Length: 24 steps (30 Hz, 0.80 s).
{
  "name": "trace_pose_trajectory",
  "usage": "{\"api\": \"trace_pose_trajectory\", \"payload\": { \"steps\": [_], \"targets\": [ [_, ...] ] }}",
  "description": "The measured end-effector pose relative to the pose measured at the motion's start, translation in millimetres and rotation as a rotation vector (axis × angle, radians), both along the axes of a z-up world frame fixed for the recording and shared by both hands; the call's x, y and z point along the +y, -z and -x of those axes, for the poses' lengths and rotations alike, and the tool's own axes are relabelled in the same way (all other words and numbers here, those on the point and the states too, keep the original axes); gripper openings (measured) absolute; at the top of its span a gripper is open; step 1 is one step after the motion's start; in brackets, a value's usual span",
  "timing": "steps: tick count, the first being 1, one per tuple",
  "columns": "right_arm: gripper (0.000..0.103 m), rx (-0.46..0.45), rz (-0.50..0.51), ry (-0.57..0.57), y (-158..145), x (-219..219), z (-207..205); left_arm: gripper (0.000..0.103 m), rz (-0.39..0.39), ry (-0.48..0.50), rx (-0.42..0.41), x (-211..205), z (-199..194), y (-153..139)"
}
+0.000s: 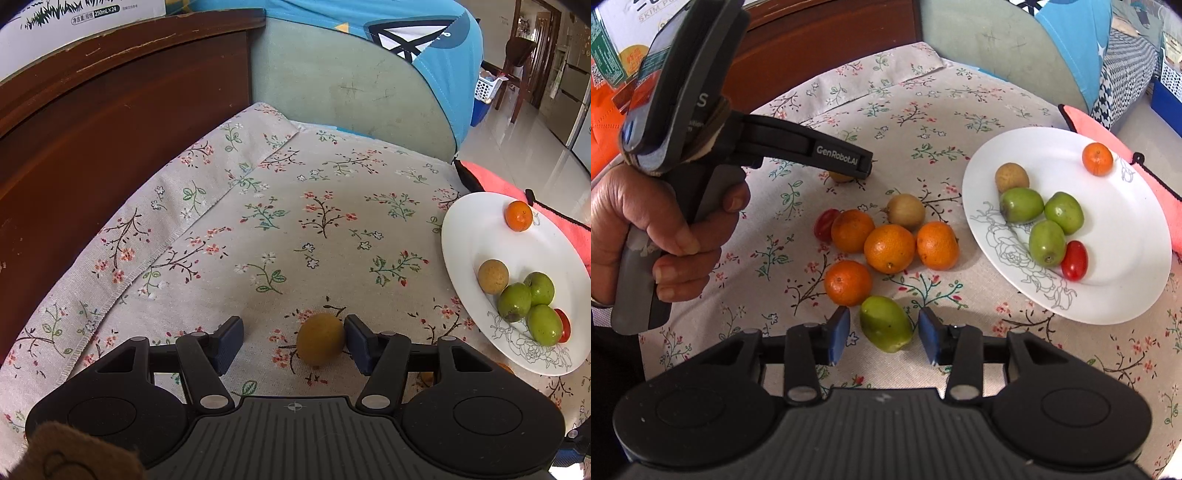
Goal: Organize fruits
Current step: 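Grasp a large green jujube with the right gripper while the left gripper grasps a brown kiwi, then carry the jujube and kiwi over the plate and open both grippers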
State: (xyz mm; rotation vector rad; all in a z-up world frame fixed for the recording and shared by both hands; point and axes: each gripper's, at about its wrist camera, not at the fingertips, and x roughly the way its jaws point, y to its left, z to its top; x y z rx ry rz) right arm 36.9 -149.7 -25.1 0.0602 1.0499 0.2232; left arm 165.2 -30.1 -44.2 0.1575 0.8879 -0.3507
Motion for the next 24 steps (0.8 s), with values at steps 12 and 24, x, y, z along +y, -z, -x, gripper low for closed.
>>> {"api": "trace_pose_trajectory", "payload": {
  "steps": [12, 24],
  "targets": [
    [0.029, -0.018, 0.022, -0.016, -2, 4, 2, 0.024, 0.01, 0.046, -0.013, -7, 9, -1],
    [0.029, -0.091, -0.034, 0.027, -27, -11, 0, 0.024, 0.081, 0.003, -0.026, 2, 6, -24]
  ]
}}
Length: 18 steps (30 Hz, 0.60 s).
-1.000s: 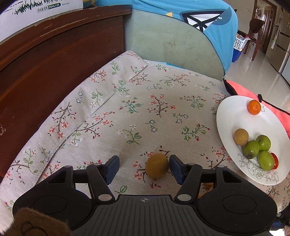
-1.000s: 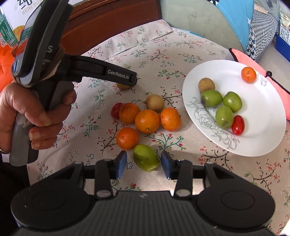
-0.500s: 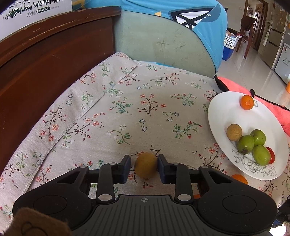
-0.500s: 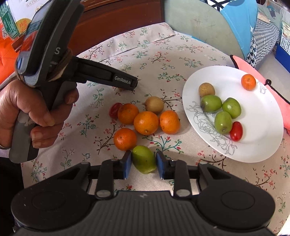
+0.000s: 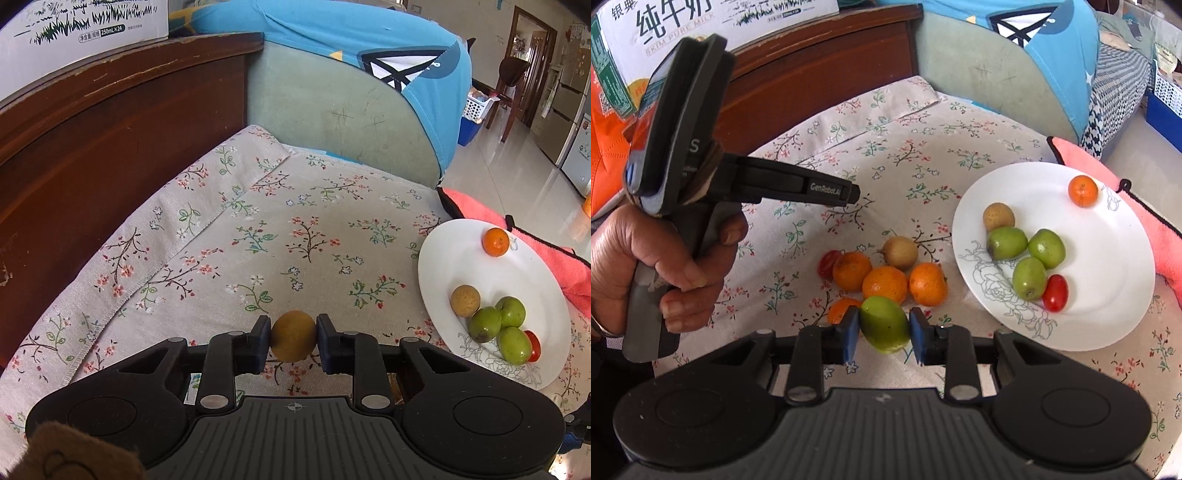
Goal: Organize fruits
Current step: 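Carry the jujube and kiwi over the plate and open both grippers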
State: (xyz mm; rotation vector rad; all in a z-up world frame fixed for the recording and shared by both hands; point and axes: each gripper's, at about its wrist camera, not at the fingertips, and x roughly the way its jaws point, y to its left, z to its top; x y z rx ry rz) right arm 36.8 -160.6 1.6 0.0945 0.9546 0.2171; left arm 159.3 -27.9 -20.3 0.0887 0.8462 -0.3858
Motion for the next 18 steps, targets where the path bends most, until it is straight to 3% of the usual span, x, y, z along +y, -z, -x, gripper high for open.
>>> {"api": "trace_pose_trajectory", "payload": {
  "steps": [18],
  "targets": [
    [0.029, -0.143, -0.048, 0.203, -45, -73, 4, 0.024, 0.091, 0.115, -0.098, -45, 22, -50]
  ]
}}
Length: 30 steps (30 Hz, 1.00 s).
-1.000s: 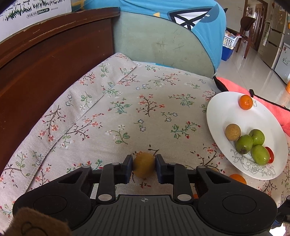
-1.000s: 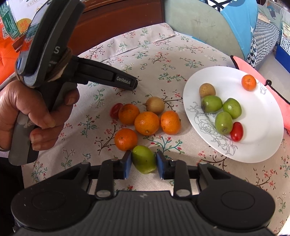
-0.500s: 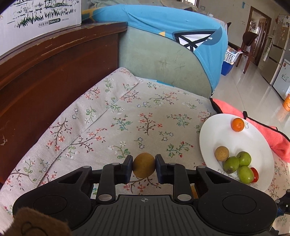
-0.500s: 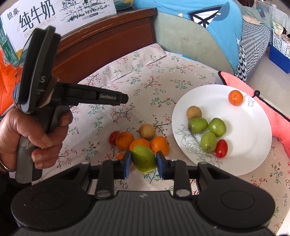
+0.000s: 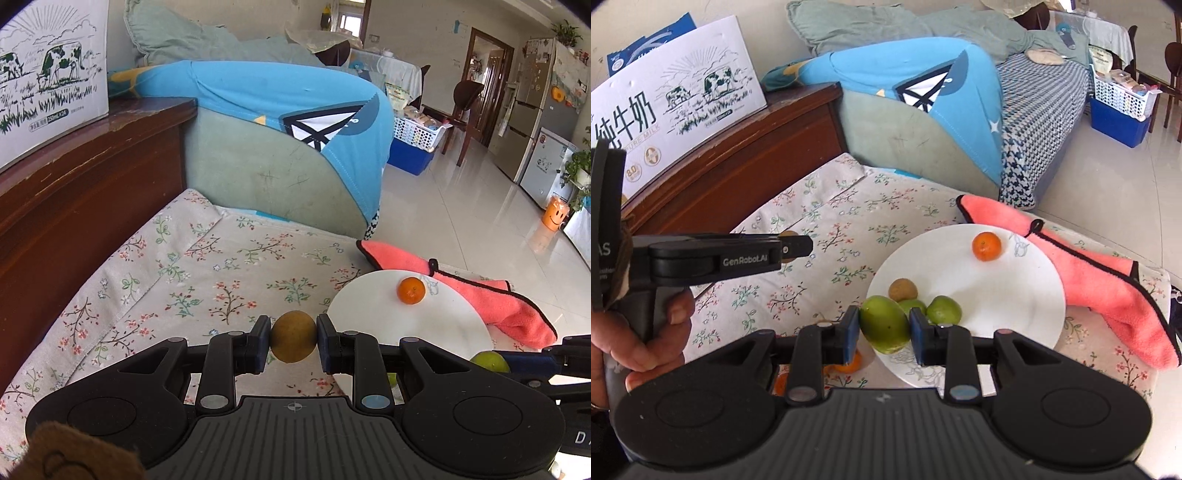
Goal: Organize fruits
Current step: 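Carry the jujube and kiwi over the plate and open both grippers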
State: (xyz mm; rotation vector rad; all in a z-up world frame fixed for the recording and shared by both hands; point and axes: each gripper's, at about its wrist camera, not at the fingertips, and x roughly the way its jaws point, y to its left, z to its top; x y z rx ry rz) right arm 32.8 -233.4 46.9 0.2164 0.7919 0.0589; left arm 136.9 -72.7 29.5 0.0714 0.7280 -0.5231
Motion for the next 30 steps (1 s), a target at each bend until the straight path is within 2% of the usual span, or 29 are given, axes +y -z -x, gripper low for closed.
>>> {"api": "trace_pose_trajectory", "payload": {
  "steps": [7, 13, 30],
  "targets": [
    [0.029, -0.021, 0.002, 0.087, -7, -31, 5, 0.024, 0.02, 0.032, 0.007, -24, 2, -2],
    [0.029, -0.001, -0.005, 0.136, -1, -48, 3, 0.024, 0.022, 0.053, 0.019, -45, 2, 3],
    [0.029, 0.132, -0.093, 0.27, 38, -86, -13, 0.024, 0.004, 0.072, 0.099, -88, -9, 33]
  ]
}}
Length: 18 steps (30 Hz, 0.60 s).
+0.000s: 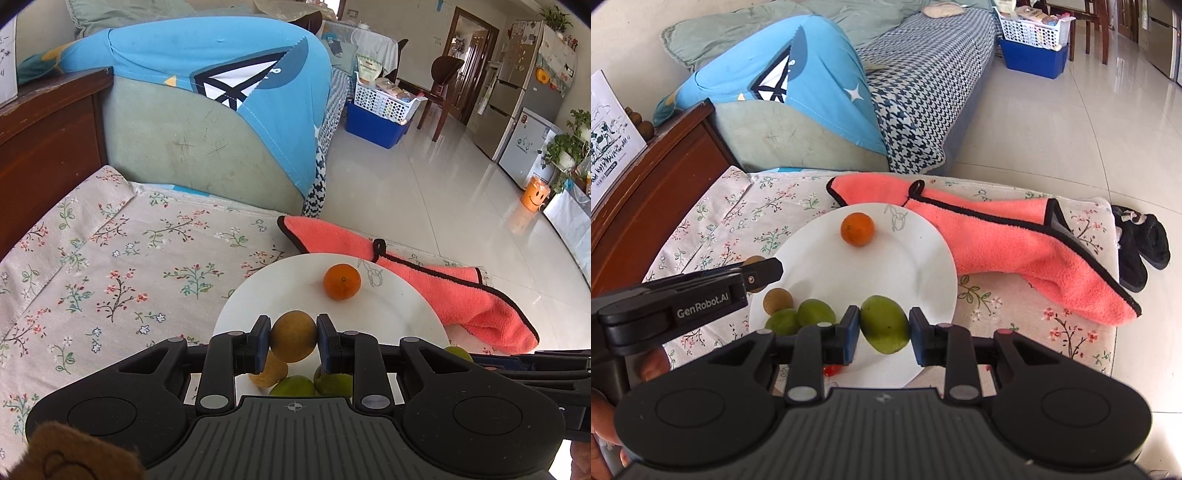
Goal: Organize fruits
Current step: 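Carry the jujube and kiwi over the plate and open both grippers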
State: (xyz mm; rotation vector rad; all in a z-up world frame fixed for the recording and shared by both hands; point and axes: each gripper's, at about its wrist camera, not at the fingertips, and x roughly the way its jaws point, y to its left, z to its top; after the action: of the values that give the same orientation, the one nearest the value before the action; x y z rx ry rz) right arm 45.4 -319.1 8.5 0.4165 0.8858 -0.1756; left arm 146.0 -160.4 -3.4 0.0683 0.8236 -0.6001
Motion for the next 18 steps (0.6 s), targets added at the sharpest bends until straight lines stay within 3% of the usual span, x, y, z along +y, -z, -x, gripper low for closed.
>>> {"api": "trace_pose_trajectory", "payload": {
  "steps": [13, 18],
  "targets": [
    [0.03, 0.038, -0.026, 0.038, 15, -5, -9, 0.025, -0.005, -0.009, 0.022, -11, -2, 6],
    [0.032, 0.028, -0.034, 0.052, 13, -5, -9, 0.031, 0.004, -0.026, 0.023, -8, -2, 0]
  ]
}}
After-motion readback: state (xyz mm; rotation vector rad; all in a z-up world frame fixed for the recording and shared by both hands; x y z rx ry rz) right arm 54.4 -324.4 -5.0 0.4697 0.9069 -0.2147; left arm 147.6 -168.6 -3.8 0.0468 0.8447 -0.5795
